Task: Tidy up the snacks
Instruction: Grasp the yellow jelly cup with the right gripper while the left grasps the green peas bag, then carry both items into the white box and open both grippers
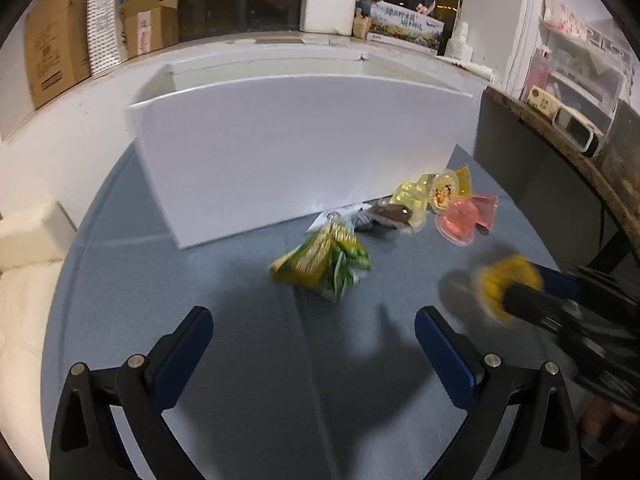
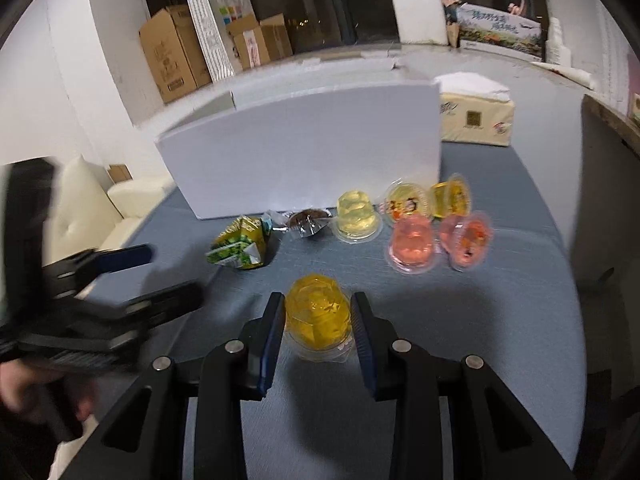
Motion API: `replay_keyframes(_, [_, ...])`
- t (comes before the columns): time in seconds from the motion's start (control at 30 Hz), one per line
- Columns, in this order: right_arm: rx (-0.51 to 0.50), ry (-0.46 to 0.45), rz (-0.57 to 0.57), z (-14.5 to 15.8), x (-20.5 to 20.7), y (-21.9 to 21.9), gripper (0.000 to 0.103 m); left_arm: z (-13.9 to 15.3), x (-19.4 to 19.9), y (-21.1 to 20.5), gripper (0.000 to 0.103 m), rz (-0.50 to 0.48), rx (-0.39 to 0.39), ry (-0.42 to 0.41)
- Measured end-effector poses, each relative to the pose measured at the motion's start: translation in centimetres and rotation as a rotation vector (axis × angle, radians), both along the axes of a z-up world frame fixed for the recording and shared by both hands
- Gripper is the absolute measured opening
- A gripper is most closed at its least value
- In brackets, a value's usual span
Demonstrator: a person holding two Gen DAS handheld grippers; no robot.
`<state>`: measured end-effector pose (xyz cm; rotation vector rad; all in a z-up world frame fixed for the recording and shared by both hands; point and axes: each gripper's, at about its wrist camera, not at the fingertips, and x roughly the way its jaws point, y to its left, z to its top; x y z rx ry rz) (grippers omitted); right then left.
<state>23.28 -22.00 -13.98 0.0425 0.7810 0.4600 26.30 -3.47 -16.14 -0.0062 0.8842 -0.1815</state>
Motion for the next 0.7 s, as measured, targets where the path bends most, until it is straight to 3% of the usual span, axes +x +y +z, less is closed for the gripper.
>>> replay_keyframes(0.27, [0.019, -0.018, -0.025, 1.1, -1.4, -2.2, 0.036, -1.2, 4.3, -1.0, 0.101, 0.037, 0.015, 0.034])
replay_keyframes(0.3, [0.022, -0.015, -0.028, 1.0, -1.3, -2.4, 0.036, -1.4, 4.5, -1.0, 0.096, 0.033, 0.009, 0.041])
replay_keyframes(0.33, [0.026, -0.011, -0.029, 0.9, -1.3, -2.4, 0.036, -1.6, 4.6, -0.9, 0.076, 0.027, -0.001, 0.049])
replay_keyframes(0.37, [0.03, -0.008, -0.029, 0.8, -1.3, -2.5, 0.036, -1.9, 4.7, -0.7, 0.066, 0.029, -0.006, 0.062])
replay_keyframes(0.53, [0.039, -0.006, -0.018, 0.6, -1.4, -2.0, 0.036, -1.6, 3.5, 0.4, 0.057, 0.016, -0.048, 0.032])
replay_keyframes(0.7, [0.062, -0.024, -0.004, 1.3, -1.8, -1.3, 0.036, 1.4, -0.1, 1.6, 0.057, 0.004, -0.08, -0.049])
